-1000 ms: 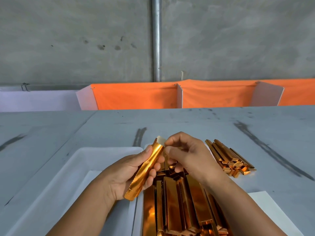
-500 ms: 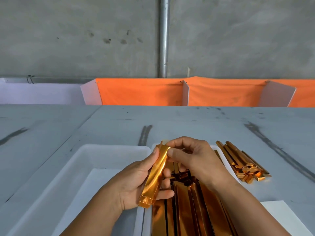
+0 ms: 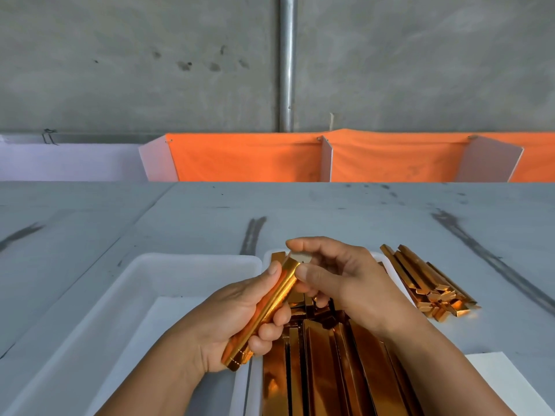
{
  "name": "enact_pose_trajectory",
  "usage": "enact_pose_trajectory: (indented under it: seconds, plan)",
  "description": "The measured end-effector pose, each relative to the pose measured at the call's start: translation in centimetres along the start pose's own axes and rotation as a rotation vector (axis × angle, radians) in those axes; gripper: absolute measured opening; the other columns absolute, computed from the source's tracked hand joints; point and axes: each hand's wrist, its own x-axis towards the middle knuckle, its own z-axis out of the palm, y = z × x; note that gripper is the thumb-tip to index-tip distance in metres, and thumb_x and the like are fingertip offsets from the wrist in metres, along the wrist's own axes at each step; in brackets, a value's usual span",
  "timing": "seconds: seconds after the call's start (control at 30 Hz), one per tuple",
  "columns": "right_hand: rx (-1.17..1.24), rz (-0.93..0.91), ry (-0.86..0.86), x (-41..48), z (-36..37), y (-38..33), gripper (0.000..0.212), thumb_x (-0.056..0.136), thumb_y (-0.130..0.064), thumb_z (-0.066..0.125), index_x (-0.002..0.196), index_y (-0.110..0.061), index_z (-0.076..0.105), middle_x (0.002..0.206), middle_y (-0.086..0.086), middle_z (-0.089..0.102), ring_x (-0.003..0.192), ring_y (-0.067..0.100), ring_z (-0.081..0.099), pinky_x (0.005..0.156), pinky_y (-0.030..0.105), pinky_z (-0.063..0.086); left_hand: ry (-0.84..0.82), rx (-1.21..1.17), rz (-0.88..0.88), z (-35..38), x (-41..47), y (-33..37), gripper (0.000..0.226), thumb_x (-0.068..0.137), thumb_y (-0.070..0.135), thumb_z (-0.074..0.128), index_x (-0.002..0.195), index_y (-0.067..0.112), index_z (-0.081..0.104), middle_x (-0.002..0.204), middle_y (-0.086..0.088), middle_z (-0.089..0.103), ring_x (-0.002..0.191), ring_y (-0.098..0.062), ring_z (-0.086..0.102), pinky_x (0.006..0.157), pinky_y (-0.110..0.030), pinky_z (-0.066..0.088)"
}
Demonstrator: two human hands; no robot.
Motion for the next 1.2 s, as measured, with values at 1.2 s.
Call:
enact_pose_trajectory:
  seconds: [1.2]
  plan:
    - [-0.306, -0.102, 0.273, -0.1, 1.1, 1.4, 0.017, 0.091, -0.031, 0.063, 0.078, -0.033, 0.075, 0.088, -0.017, 0.067, 0.083, 0.001, 0.064, 0.065, 0.011, 0.047, 0.696, 1.5, 0.588, 2.6, 1.5, -2.7, 0.047, 0.079, 0.073, 0.018, 0.109, 0.041, 0.033, 0.077, 0.02, 0.05, 0.067, 0.003, 0.055, 0.053, -0.01, 0.034]
